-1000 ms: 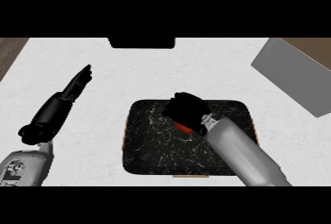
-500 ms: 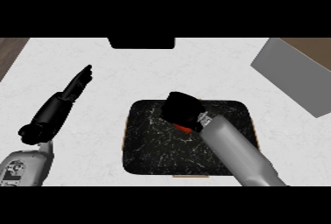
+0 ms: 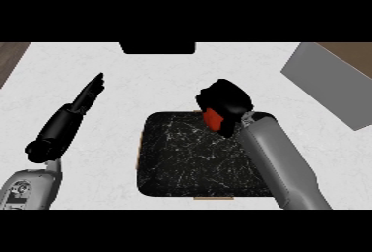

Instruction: Pick the bell pepper from the tray and place it in the cardboard box

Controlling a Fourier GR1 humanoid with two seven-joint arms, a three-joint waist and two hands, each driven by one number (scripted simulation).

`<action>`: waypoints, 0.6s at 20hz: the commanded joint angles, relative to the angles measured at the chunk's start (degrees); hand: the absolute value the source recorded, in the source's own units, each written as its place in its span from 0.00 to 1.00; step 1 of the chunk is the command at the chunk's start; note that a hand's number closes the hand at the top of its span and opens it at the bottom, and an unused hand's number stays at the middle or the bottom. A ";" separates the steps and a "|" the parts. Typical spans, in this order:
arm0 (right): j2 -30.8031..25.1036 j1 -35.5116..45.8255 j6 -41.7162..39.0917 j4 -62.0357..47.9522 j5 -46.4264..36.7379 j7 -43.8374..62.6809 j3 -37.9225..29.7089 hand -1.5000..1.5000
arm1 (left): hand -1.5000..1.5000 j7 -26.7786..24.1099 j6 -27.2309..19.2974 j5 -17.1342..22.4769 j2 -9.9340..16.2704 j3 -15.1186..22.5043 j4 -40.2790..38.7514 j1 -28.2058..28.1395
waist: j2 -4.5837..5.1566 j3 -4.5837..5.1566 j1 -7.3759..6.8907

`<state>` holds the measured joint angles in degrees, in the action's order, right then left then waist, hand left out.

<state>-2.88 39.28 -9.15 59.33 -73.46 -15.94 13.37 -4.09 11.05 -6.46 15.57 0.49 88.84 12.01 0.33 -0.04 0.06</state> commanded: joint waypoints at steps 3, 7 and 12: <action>1.64 7.16 5.27 -5.64 2.23 9.62 -10.64 1.00 | 0.50 -1.29 0.45 -0.44 -0.50 0.21 -1.44 0.29 | -0.01 0.04 -0.78; -1.98 7.47 3.61 2.85 2.41 9.92 -11.18 1.00 | 0.50 -0.70 0.33 -0.35 -0.68 -0.37 0.74 -0.88 | -0.41 0.05 -0.07; -1.88 12.25 2.26 7.35 4.47 20.18 -18.14 1.00 | 0.50 -0.98 2.06 0.29 1.04 -2.24 -3.94 2.52 | -0.35 0.07 0.37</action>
<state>-4.00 47.37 -6.57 64.47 -70.05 -1.85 0.05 -4.54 12.11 -6.71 15.64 -0.44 87.47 12.63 -0.07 0.01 0.23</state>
